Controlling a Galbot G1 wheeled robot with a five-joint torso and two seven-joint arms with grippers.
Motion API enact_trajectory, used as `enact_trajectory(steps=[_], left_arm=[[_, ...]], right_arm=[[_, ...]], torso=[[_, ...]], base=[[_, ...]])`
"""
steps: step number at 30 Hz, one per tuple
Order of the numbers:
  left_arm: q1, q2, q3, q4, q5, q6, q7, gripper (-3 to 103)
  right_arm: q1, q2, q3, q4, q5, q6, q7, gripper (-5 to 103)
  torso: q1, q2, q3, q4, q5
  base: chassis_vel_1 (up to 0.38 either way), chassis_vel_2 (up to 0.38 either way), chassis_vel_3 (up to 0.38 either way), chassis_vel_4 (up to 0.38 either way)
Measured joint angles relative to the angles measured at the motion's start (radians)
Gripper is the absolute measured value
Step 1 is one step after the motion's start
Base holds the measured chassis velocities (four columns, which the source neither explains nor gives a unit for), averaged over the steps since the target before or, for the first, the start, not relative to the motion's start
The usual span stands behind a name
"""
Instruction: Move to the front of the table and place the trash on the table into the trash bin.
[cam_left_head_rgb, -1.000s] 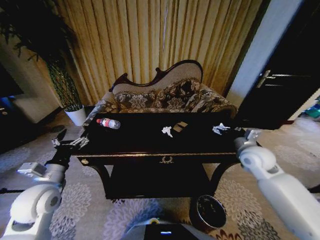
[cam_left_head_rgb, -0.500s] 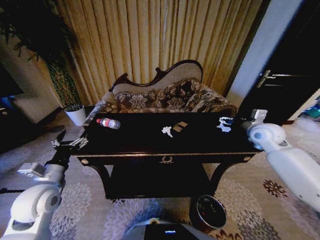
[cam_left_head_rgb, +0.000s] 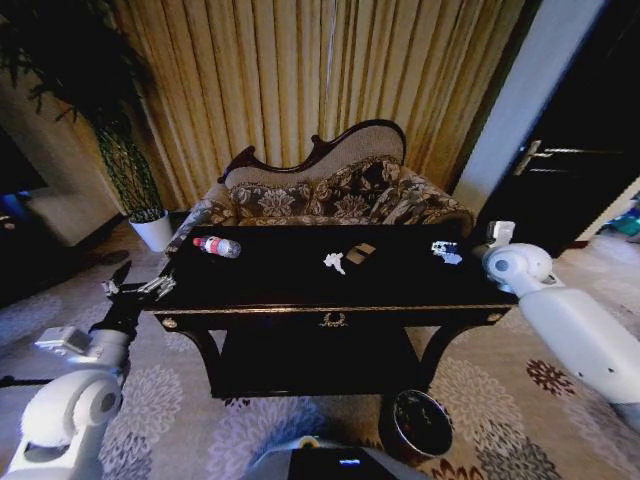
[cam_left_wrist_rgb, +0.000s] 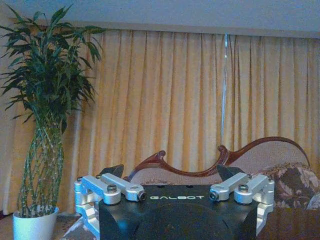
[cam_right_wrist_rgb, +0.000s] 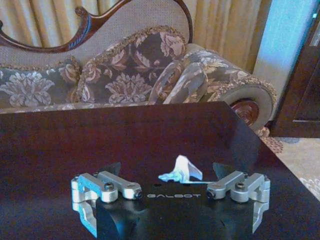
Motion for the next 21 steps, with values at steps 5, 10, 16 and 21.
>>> enact_trajectory(steps=[5, 10, 16, 21], left_arm=[[0.0, -0.005, 0.005, 0.0, 0.001, -0.005, 0.003, 100], [0.0, -0.008, 0.005, 0.002, 0.001, -0.007, 0.004, 100], [-0.001, -0.006, -0.001, 0.002, -0.005, -0.015, 0.004, 100], [-0.001, -0.006, -0.003, 0.001, -0.008, -0.016, 0.005, 100]], right_arm=[[0.006, 0.006, -0.017, -0.015, -0.014, 0.003, -0.001, 100], [0.027, 0.022, -0.038, -0.037, -0.033, 0.009, -0.001, 100], [0.029, 0.025, -0.052, -0.051, -0.078, 0.037, -0.023, 100], [0.025, 0.024, -0.052, -0.054, -0.084, 0.039, -0.038, 100]], torso=[[0.0, 0.0, 0.0, 0.0001, 0.0], [0.0, 0.0, 0.0, 0.0002, 0.0], [0.0, 0.0, 0.0, 0.0001, 0.0], [0.0, 0.0, 0.0, 0.0001, 0.0]], base=[[0.0, 0.0, 0.0, 0.0], [0.0, 0.0, 0.0, 0.0], [0.0, 0.0, 0.0, 0.0], [0.0, 0.0, 0.0, 0.0]])
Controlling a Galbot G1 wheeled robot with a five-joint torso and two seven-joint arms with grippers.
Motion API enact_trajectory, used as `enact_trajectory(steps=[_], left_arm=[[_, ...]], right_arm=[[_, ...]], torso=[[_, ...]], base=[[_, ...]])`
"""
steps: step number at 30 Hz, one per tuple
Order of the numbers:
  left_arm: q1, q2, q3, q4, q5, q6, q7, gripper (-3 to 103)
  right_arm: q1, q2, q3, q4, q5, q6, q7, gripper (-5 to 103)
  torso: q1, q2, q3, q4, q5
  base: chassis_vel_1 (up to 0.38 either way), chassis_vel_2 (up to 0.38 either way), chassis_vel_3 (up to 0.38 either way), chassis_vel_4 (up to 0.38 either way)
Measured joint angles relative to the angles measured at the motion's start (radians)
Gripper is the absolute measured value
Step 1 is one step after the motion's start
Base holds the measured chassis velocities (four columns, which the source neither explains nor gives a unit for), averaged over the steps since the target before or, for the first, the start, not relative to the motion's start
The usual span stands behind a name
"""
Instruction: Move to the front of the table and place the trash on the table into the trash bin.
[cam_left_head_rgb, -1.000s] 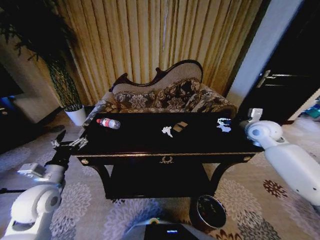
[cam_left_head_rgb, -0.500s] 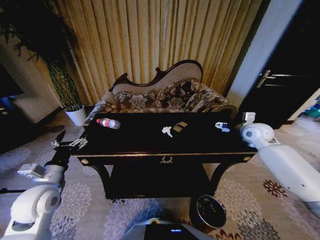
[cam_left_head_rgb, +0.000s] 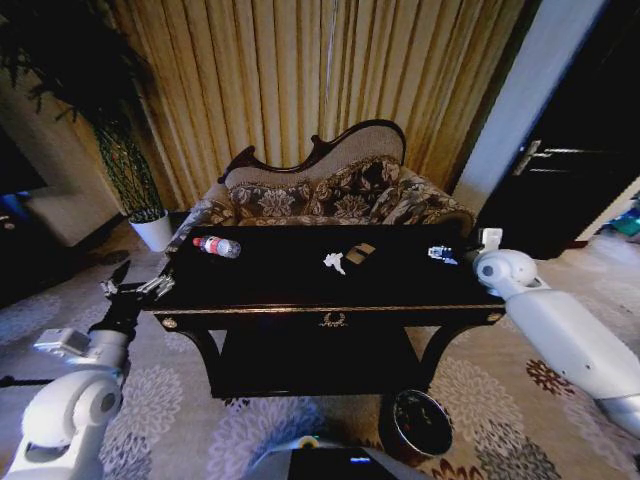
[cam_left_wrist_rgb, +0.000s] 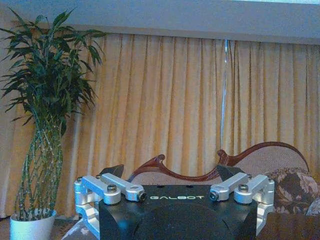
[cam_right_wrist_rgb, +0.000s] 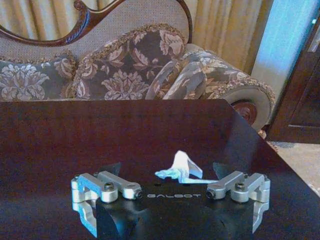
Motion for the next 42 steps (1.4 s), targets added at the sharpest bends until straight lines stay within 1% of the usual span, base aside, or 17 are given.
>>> enact_trajectory(steps=[18, 20, 22, 23, 24, 26, 27, 28, 29, 31, 32, 33, 35, 36, 39, 40, 42], left_arm=[[0.001, -0.002, 0.0, 0.0, -0.001, 0.0, 0.003, 100], [0.001, -0.002, 0.0, -0.002, -0.001, 0.0, 0.003, 100], [0.001, -0.002, 0.001, -0.003, -0.001, 0.0, 0.003, 100], [0.0, -0.002, 0.003, -0.004, -0.001, 0.0, 0.003, 100], [0.0, -0.002, 0.003, -0.004, -0.001, 0.0, 0.003, 100], [0.0, -0.002, 0.005, -0.005, -0.001, 0.0, 0.003, 100], [0.0, -0.002, 0.005, -0.006, -0.001, 0.001, 0.003, 100], [0.0, -0.001, 0.006, -0.007, -0.001, 0.001, 0.004, 100], [0.0, -0.001, 0.006, -0.007, -0.001, 0.001, 0.004, 100], [-0.001, 0.001, 0.006, -0.009, -0.002, 0.002, 0.004, 100], [-0.001, 0.001, 0.006, -0.009, -0.002, 0.002, 0.004, 100], [-0.001, 0.002, 0.006, -0.01, -0.002, 0.002, 0.004, 100], [-0.001, 0.002, 0.006, -0.011, -0.002, 0.002, 0.006, 100], [-0.001, 0.002, 0.006, -0.011, -0.002, 0.002, 0.006, 100], [-0.001, 0.001, 0.008, -0.013, -0.002, 0.002, 0.007, 100], [-0.001, 0.001, 0.008, -0.013, -0.002, 0.002, 0.007, 100], [-0.001, 0.001, 0.008, -0.014, -0.002, 0.002, 0.008, 100]], right_arm=[[-0.032, 0.002, 0.007, -0.014, -0.038, 0.003, -0.008, 101], [-0.032, 0.003, 0.008, -0.015, -0.041, 0.005, -0.006, 92], [-0.032, 0.003, 0.009, -0.015, -0.041, 0.006, -0.005, 92], [-0.034, 0.002, 0.01, -0.015, -0.041, 0.007, -0.005, 82], [-0.034, 0.002, 0.01, -0.015, -0.041, 0.007, -0.005, 82], [-0.039, 0.002, 0.012, -0.015, -0.042, 0.011, -0.005, 71], [-0.041, 0.002, 0.012, -0.015, -0.042, 0.014, -0.005, 71], [-0.042, 0.002, 0.012, -0.015, -0.043, 0.016, -0.005, 65], [-0.042, 0.002, 0.012, -0.015, -0.043, 0.016, -0.005, 65], [-0.044, 0.003, 0.012, -0.015, -0.043, 0.018, -0.004, 54], [-0.044, 0.003, 0.012, -0.015, -0.043, 0.018, -0.004, 54], [-0.044, 0.003, 0.013, -0.014, -0.043, 0.019, -0.004, 44], [-0.045, 0.003, 0.013, -0.012, -0.043, 0.021, -0.004, 38], [-0.045, 0.003, 0.013, -0.012, -0.043, 0.021, -0.004, 38], [-0.048, 0.003, 0.017, -0.01, -0.042, 0.024, -0.004, 22], [-0.048, 0.003, 0.017, -0.01, -0.042, 0.024, -0.004, 22], [-0.056, 0.004, 0.023, -0.007, -0.042, 0.025, -0.003, 12]], torso=[[0.0, 0.0, 0.0, -0.0001, 0.0], [0.0, 0.0, 0.0, 0.0, 0.0], [0.0, 0.0, 0.0, 0.0, 0.0], [0.0, 0.0, 0.0, 0.0, 0.0], [0.0, 0.0, 0.0, 0.0, 0.0], [0.0, 0.0, 0.0, 0.0, 0.0], [0.0, 0.0, 0.0, -0.0001, 0.0], [0.0, 0.0, 0.0, -0.0001, 0.0], [0.0, 0.0, 0.0, -0.0001, 0.0], [0.0, 0.0, 0.0, 0.0, 0.0], [0.0, 0.0, 0.0, 0.0, 0.0], [0.0, 0.0, 0.0, 0.0, 0.0], [0.0, 0.0, 0.0, 0.0, 0.0], [0.0, 0.0, 0.0, 0.0, 0.0], [0.0, 0.0, 0.0, 0.0, 0.0], [0.0, 0.0, 0.0, 0.0, 0.0], [0.0, 0.0, 0.0, -0.0001, 0.0]], base=[[0.0, 0.0, 0.0, 0.0], [0.0, 0.0, 0.0, 0.0], [0.0, 0.0, 0.0, 0.0], [0.0, 0.0, 0.0, 0.0], [0.0, 0.0, 0.0, 0.0], [0.0, 0.0, 0.0, 0.0], [0.0, 0.0, 0.0, 0.0], [0.0, 0.0, 0.0, 0.0], [0.0, 0.0, 0.0, 0.0], [0.0, 0.0, 0.0, 0.0], [0.0, 0.0, 0.0, 0.0], [0.0, 0.0, 0.0, 0.0], [0.0, 0.0, 0.0, 0.0], [0.0, 0.0, 0.0, 0.0], [0.0, 0.0, 0.0, 0.0], [0.0, 0.0, 0.0, 0.0], [0.0, 0.0, 0.0, 0.0]])
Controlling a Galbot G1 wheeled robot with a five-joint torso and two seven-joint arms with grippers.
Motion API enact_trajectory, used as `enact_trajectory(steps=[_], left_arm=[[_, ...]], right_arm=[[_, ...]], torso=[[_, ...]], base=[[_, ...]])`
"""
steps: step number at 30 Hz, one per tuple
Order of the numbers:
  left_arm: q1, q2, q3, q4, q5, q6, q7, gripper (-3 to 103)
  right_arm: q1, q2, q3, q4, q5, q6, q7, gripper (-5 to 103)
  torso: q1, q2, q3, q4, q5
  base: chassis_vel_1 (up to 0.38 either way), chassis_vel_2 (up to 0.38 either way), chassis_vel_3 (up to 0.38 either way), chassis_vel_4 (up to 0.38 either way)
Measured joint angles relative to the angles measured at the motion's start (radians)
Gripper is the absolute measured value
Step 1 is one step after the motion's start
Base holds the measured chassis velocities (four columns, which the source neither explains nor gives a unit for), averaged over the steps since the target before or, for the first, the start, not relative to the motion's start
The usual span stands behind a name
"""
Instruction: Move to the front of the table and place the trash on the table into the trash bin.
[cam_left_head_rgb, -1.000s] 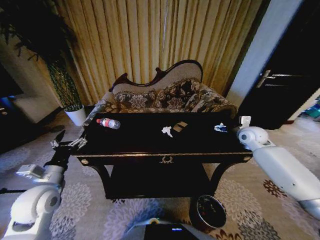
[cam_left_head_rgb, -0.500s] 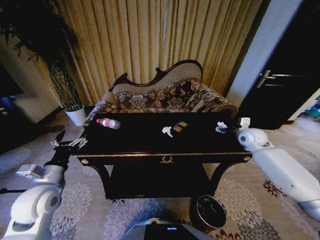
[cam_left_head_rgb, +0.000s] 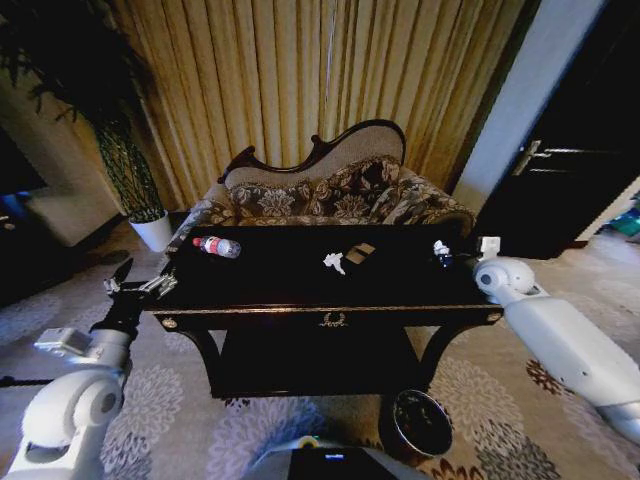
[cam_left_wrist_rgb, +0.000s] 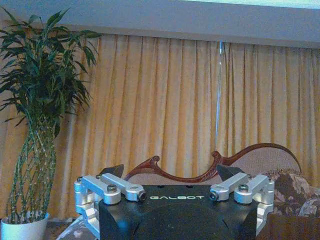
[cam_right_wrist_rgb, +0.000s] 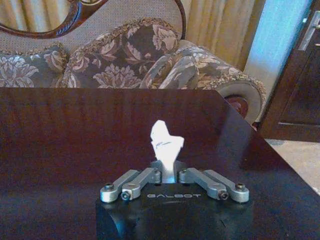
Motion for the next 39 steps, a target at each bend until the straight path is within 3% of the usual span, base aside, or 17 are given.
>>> enact_trajectory(steps=[3, 12, 18, 24, 28, 39], left_arm=[[0.001, 0.0, -0.001, 0.0, -0.001, 0.0, 0.0, 100], [-0.002, 0.01, -0.013, 0.005, -0.013, 0.0, 0.0, 100], [-0.003, 0.015, -0.02, 0.01, -0.022, -0.001, 0.0, 100], [-0.013, 0.017, -0.009, 0.014, -0.023, -0.001, 0.0, 100], [-0.015, 0.017, -0.005, 0.014, -0.023, -0.001, -0.001, 100], [-0.014, 0.024, -0.015, 0.012, -0.027, -0.001, -0.001, 100]], right_arm=[[-0.006, 0.002, 0.004, 0.004, 0.0, 0.004, 0.0, 3], [-0.045, 0.023, 0.067, 0.06, 0.002, 0.077, 0.001, 0], [-0.133, 0.031, 0.178, 0.155, -0.002, 0.169, -0.021, 0], [-0.287, 0.047, 0.314, 0.292, -0.003, 0.338, -0.089, 0], [-0.354, 0.078, 0.356, 0.36, -0.01, 0.391, -0.093, 0], [-0.463, 0.123, 0.41, 0.487, -0.088, 0.408, -0.111, 0]], torso=[[0.0, 0.0, 0.0, 0.0, 0.0], [0.0, 0.0, 0.0, 0.0002, 0.0], [0.0, 0.0, 0.0, 0.0, -0.0001], [0.0, 0.0, 0.0, -0.0002, -0.0002], [0.0, 0.0, 0.0, 0.0, 0.0001], [0.0, 0.0, 0.0, 0.0001, -0.0001]], base=[[0.0, 0.0, 0.0, 0.0], [0.0, 0.0, 0.0, 0.0], [0.0, 0.0, 0.0, 0.0], [0.0, 0.0, 0.0, 0.0], [0.0, 0.0, 0.0, 0.0], [0.0, 0.0, 0.0, 0.0]])
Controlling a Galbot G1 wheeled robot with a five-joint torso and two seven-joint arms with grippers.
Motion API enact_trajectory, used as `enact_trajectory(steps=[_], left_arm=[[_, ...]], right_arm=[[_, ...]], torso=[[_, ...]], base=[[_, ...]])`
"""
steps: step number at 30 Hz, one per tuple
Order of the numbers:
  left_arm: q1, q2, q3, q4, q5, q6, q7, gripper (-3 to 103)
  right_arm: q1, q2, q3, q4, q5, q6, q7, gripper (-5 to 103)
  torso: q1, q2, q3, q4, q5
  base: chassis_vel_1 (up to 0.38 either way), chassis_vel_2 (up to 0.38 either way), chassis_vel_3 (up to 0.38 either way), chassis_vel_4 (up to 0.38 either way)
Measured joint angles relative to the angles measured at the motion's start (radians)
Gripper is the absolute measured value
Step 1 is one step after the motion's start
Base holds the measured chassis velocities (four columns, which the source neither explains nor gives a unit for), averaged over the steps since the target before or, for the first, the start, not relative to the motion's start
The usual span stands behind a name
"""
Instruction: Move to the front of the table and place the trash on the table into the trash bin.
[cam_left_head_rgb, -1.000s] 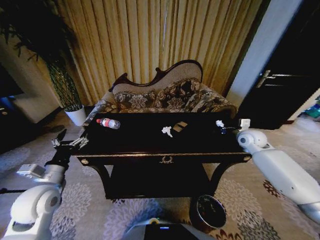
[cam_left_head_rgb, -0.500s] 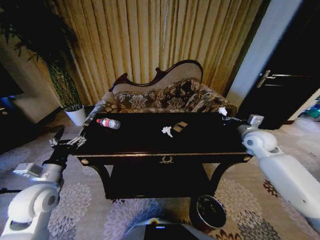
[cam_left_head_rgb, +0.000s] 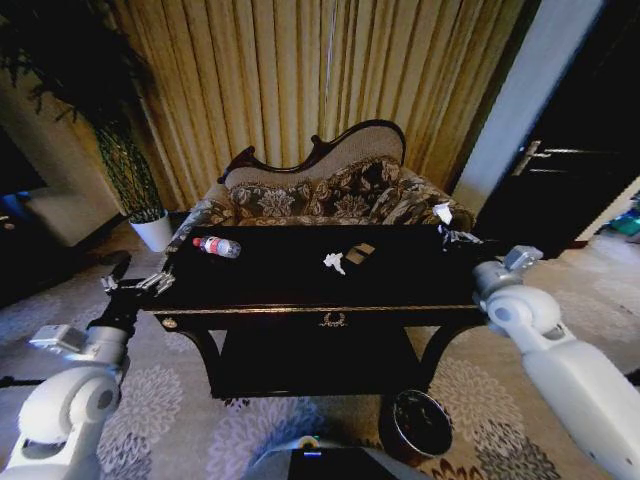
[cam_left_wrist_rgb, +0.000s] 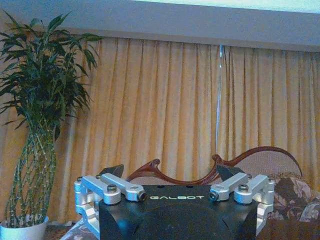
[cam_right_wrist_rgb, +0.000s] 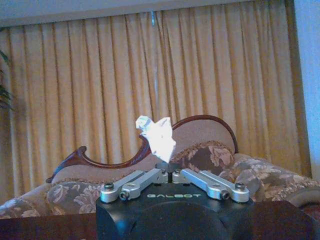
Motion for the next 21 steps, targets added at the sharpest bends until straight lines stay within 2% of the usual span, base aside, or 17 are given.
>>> enact_trajectory(steps=[5, 21], left_arm=[[-0.006, 0.0, 0.004, -0.001, 0.0, 0.001, 0.0, 100], [-0.005, 0.004, 0.012, -0.011, 0.001, 0.002, -0.002, 100]], right_arm=[[-0.035, 0.007, 0.029, 0.023, -0.034, -0.02, -0.003, 0], [-0.081, 0.016, 0.063, 0.05, -0.046, -0.026, -0.003, 0]], torso=[[0.0, 0.0, 0.0, -0.0001, 0.0], [0.0, 0.0, 0.0, -0.0001, 0.0001]], base=[[0.0, 0.0, 0.0, 0.0], [0.0, 0.0, 0.0, 0.0]])
